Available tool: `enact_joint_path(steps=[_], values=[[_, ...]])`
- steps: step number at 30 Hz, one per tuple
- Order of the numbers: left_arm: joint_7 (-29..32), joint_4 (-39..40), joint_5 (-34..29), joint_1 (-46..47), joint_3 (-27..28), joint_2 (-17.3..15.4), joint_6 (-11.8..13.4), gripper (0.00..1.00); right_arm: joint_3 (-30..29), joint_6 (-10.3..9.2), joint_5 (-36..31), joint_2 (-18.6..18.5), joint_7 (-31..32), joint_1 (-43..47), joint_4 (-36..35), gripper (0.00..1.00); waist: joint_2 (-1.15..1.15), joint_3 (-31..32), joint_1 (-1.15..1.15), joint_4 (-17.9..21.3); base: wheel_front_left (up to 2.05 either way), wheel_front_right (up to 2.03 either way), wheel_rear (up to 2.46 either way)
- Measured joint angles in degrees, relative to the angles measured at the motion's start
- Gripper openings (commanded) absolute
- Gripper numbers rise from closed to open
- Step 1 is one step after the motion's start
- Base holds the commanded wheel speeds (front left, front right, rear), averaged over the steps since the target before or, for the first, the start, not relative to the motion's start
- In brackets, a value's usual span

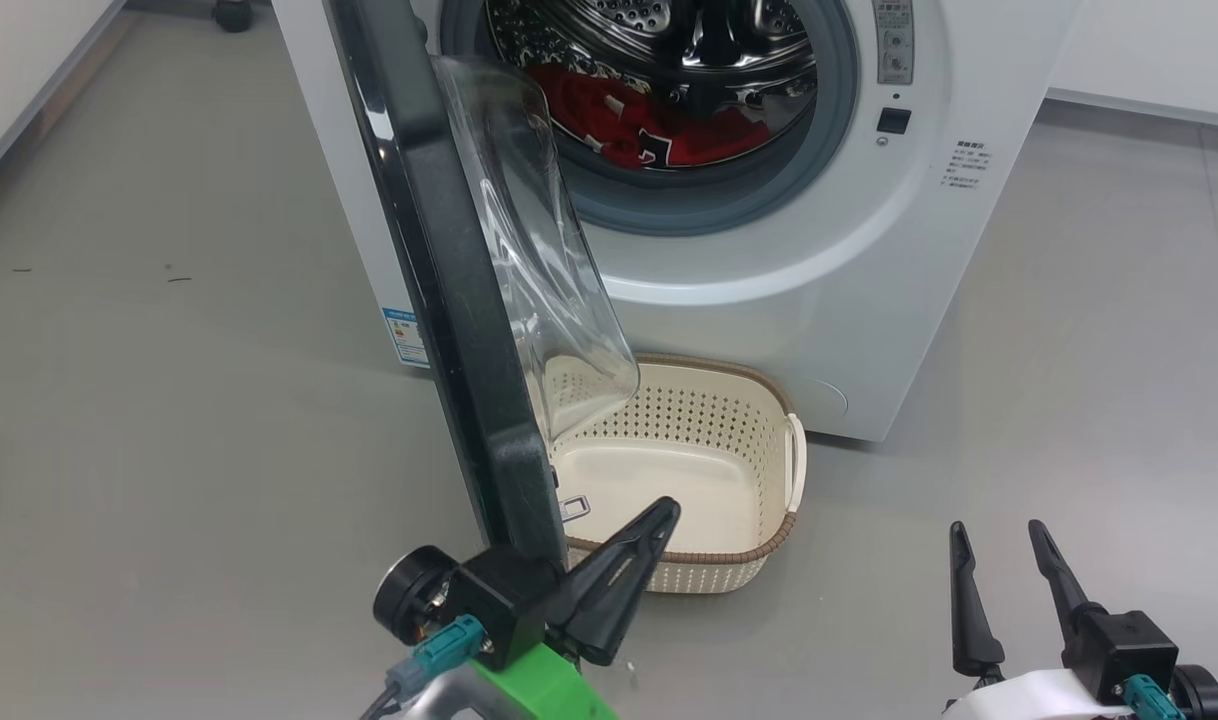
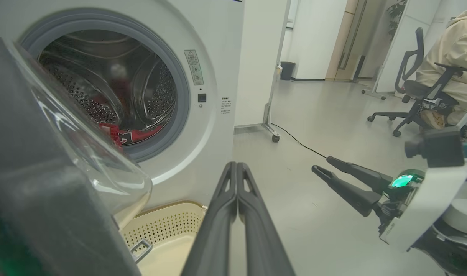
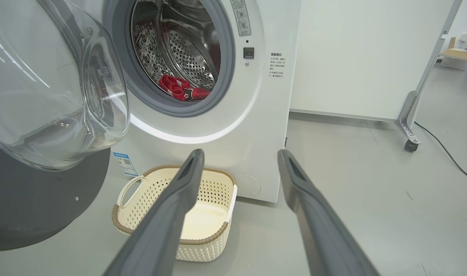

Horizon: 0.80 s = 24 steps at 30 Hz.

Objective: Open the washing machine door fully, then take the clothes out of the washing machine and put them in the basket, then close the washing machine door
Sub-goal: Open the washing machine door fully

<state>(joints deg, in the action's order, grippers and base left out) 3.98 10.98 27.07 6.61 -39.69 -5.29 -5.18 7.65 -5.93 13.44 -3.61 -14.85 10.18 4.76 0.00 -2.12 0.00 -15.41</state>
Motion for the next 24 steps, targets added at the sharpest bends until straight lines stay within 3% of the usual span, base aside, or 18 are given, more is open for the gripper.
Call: enact_joint_path(steps=[14,24], values=[[1.1,-6.8,-2.0,0.0,4.2,-1.5,4.0,0.0,-0.2,0.41,-0.4,0.1,0.0,-0.1,0.0,1.0,0.0,-0.3,0.0,0.3,0.0,0.0,0.0],[1.0,-8.0,-2.0,0.2,4.7,-1.2,4.5,0.0,-1.3,0.49,-0.4,0.4,0.0,-0.1,0.1,1.0,0.0,-1.1,0.0,-0.1,0.0,0.0,0.0]])
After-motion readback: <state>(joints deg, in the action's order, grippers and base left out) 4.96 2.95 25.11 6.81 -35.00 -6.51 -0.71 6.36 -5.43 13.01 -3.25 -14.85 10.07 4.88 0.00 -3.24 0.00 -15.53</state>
